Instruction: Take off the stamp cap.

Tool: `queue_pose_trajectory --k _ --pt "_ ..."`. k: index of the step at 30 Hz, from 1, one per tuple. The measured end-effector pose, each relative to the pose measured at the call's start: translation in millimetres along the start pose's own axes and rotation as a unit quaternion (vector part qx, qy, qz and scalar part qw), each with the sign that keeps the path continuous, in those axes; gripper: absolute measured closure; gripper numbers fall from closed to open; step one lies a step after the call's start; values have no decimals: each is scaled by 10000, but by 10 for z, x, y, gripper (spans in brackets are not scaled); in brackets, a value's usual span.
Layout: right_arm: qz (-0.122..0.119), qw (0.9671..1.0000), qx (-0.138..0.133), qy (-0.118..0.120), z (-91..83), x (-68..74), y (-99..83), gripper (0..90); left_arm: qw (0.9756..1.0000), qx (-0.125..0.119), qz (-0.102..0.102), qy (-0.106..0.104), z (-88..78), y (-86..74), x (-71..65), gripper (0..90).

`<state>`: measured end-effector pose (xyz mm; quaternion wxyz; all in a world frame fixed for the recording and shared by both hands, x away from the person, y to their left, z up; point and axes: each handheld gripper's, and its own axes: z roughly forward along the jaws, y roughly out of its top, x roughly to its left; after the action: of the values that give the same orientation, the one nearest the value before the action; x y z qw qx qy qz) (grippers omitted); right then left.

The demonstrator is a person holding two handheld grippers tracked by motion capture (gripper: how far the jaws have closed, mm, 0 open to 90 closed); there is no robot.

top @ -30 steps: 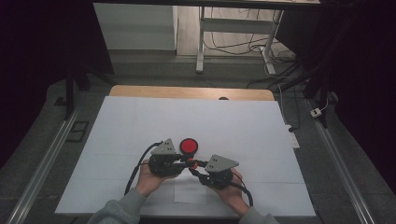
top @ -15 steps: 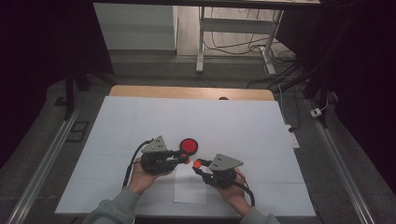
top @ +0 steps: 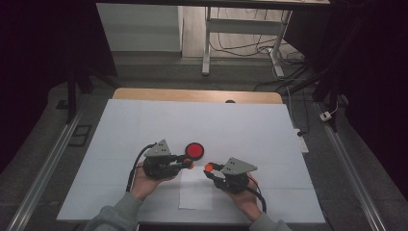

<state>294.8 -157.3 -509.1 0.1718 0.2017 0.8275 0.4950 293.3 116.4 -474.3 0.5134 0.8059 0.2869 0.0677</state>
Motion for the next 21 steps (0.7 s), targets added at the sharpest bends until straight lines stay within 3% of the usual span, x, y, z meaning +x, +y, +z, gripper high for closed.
queue_pose_trajectory --k 21 --pt "236 9993 2 -293 -340 -231 -184 649 9998 88 -71 169 -7 -4 25 728"
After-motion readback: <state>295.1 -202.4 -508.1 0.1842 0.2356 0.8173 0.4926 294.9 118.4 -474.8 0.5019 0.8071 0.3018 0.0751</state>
